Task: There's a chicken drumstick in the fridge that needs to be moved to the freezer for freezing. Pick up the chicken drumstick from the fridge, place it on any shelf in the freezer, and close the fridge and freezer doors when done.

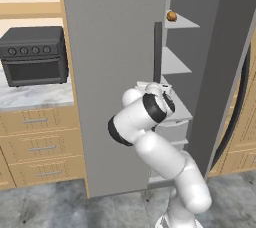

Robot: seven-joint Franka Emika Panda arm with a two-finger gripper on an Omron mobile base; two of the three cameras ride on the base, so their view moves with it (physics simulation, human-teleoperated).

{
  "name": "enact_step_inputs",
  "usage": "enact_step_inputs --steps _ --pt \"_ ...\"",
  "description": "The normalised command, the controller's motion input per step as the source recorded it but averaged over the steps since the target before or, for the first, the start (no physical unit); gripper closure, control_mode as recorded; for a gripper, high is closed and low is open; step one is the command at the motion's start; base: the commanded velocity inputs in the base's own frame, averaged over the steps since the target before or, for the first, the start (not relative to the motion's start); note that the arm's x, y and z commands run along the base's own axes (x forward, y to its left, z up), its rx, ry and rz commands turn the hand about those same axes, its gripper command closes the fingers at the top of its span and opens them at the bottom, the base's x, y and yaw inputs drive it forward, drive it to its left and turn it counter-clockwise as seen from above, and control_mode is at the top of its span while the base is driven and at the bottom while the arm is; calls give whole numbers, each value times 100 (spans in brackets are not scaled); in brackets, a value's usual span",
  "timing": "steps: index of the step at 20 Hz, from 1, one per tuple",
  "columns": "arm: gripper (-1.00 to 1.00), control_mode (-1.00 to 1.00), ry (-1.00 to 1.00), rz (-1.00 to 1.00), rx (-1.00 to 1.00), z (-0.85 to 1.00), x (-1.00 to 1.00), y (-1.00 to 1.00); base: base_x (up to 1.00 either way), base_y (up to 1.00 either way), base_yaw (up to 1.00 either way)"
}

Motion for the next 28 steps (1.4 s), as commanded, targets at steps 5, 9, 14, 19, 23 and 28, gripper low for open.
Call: enact_step_inputs --steps 5,9,14,19,23,28 --pt "-100 -100 -8 0 0 73 0 -5 0 0 0" --pt "-100 -100 -13 0 1 79 -16 -9 0 0 0" --pt "-100 -100 -17 0 0 83 -39 0 0 0 0" --pt "-100 -100 -15 1 0 90 -53 0 0 0 0" --pt "-100 -100 -2 0 0 93 -43 0 0 0 0" --pt "-100 -100 0 0 0 92 -61 0 0 0 0"
